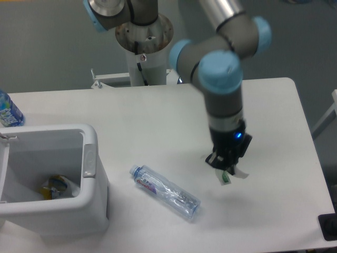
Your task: Place the trash in the trash can
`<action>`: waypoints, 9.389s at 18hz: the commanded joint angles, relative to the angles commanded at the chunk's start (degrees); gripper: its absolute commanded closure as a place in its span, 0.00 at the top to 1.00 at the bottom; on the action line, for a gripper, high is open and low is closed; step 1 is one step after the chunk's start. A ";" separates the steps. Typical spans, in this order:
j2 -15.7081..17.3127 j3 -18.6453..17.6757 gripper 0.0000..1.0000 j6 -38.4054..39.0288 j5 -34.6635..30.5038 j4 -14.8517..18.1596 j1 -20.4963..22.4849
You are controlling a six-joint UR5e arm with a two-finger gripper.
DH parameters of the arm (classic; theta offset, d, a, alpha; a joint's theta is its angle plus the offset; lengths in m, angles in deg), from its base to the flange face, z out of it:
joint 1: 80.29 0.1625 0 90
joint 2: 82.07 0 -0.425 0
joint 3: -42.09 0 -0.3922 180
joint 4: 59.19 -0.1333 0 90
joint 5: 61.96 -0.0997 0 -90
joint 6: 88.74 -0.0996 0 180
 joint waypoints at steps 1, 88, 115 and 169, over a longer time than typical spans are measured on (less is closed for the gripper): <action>0.18 0.70 0.07 0.70 1.86 0.09 -0.26; -22.50 -4.56 0.67 2.38 -16.58 -6.06 -11.51; -4.22 10.28 0.56 10.20 8.36 -6.33 -2.73; 11.08 -0.35 1.00 -60.37 -16.32 20.91 -2.64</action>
